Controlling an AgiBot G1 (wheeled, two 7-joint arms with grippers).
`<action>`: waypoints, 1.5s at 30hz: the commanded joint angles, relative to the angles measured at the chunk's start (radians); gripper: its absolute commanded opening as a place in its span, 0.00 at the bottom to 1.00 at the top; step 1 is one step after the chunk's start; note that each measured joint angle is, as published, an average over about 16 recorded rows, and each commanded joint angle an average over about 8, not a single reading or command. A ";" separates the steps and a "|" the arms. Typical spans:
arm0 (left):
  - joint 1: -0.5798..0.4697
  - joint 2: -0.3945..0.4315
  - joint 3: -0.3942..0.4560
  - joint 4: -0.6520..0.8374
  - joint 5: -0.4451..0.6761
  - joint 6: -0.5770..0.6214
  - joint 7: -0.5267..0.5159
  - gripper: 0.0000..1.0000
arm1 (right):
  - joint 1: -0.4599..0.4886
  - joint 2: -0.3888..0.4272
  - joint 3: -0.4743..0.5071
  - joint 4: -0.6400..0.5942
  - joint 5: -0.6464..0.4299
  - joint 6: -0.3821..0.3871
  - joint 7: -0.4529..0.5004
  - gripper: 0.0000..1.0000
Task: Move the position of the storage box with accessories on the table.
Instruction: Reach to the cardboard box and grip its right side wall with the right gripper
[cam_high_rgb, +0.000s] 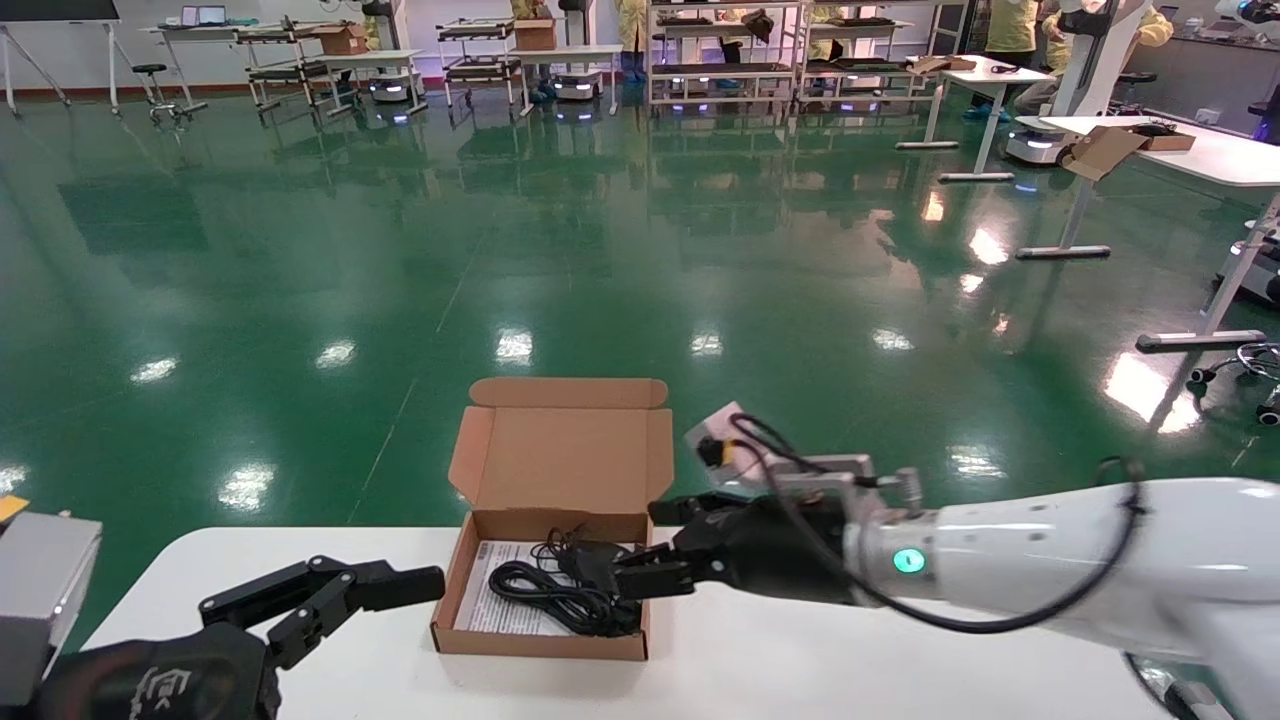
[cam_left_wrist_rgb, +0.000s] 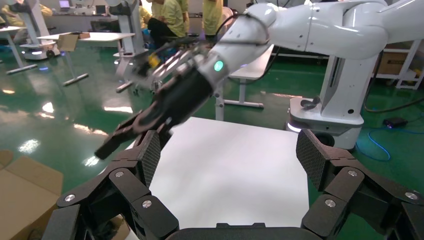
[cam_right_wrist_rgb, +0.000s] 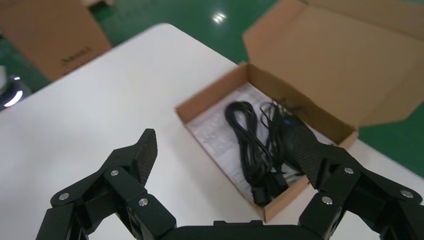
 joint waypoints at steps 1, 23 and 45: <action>0.000 0.000 0.000 0.000 0.000 0.000 0.000 1.00 | 0.013 -0.053 -0.010 -0.075 -0.022 0.039 -0.021 1.00; 0.000 0.000 0.000 0.000 0.000 0.000 0.000 1.00 | -0.124 -0.130 -0.193 -0.118 0.101 0.428 -0.046 1.00; 0.000 0.000 0.000 0.000 0.000 0.000 0.000 1.00 | -0.194 -0.128 -0.355 -0.050 0.315 0.686 -0.047 1.00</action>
